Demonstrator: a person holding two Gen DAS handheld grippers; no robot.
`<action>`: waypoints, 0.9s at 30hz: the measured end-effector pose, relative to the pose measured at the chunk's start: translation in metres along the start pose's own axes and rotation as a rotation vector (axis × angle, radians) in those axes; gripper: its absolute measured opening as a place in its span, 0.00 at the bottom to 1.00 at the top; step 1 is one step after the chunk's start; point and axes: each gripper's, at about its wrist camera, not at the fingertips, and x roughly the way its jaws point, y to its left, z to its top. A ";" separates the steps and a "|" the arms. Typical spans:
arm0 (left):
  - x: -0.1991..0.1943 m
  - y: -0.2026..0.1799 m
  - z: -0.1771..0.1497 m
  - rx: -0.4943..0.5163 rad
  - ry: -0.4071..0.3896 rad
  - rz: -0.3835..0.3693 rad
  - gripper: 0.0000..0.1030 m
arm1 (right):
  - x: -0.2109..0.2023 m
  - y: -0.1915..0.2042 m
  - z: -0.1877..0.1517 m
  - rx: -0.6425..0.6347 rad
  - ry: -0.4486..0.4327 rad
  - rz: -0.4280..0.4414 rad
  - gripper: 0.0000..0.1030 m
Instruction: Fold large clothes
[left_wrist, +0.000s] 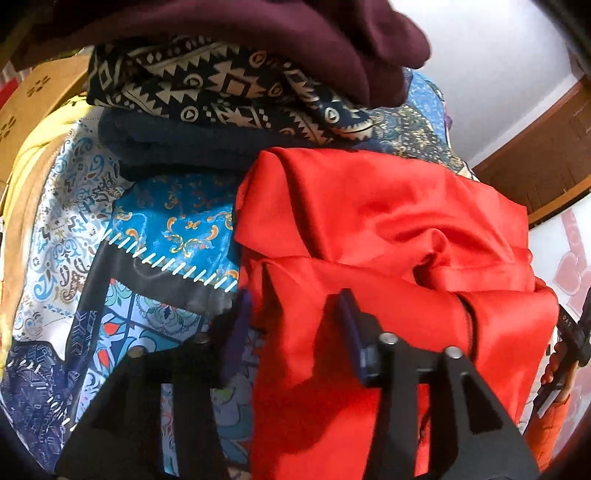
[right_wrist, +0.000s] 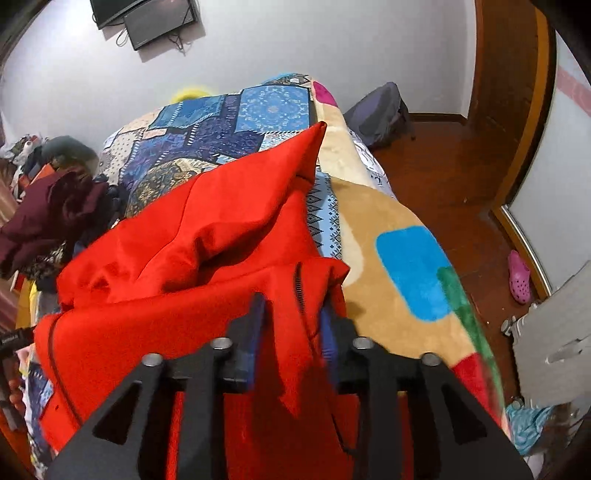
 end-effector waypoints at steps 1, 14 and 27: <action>-0.007 -0.001 -0.001 0.002 0.001 -0.001 0.53 | -0.004 -0.001 0.000 0.003 -0.004 0.004 0.44; 0.007 0.036 -0.063 -0.087 0.214 -0.069 0.65 | -0.017 -0.024 -0.037 0.079 0.040 0.013 0.61; -0.008 0.003 -0.095 0.001 0.193 -0.177 0.58 | -0.001 -0.012 -0.062 0.089 0.074 0.019 0.28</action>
